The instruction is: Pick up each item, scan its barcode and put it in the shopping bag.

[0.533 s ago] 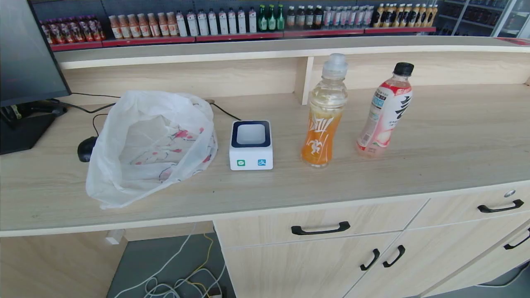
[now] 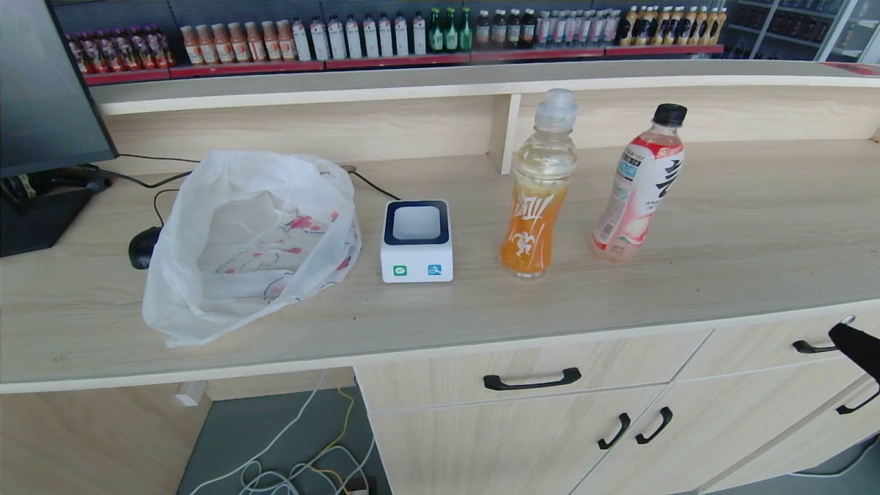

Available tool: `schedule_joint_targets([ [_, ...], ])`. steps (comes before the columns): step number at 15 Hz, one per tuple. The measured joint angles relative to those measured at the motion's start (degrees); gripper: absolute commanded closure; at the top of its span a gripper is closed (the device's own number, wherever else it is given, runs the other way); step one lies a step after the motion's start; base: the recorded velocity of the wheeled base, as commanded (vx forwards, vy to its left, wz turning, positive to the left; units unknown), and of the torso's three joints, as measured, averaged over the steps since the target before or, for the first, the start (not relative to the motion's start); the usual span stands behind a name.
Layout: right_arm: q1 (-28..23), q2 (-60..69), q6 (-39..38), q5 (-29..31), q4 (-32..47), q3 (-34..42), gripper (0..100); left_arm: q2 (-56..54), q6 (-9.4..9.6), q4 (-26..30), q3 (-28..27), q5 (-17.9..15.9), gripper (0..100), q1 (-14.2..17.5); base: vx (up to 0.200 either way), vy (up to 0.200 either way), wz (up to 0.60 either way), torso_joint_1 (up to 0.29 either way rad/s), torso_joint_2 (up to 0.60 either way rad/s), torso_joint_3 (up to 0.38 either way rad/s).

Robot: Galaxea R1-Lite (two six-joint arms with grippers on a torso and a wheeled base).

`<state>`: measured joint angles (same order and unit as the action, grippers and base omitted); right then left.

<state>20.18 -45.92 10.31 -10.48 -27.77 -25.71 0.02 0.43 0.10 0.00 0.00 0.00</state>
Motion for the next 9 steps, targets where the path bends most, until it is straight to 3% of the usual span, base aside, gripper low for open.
schedule_joint_targets([
  [4, 2.5, -5.34, 0.74, 9.89, -4.74, -0.26, 0, 0.0, 0.0, 0.0, 0.0, 0.0, 0, 0.0, 0.0, 0.0, 0.0, 0.0, 0.0, 0.0],
  [6, 8.33, -7.17, 0.35, 19.79, -5.32, -0.48, 0, 0.0, 0.01, 0.0, 0.0, 0.0, 0, 0.0, 0.0, 0.0, 0.0, 0.0, 0.0, 0.0],
  [9, 14.67, -10.22, 0.11, 26.19, -6.77, -1.51, 0, 0.0, 0.0, 0.0, 0.0, 0.0, 0, 0.0, 0.0, 0.0, 0.0, 0.0, 0.0, 0.0],
])
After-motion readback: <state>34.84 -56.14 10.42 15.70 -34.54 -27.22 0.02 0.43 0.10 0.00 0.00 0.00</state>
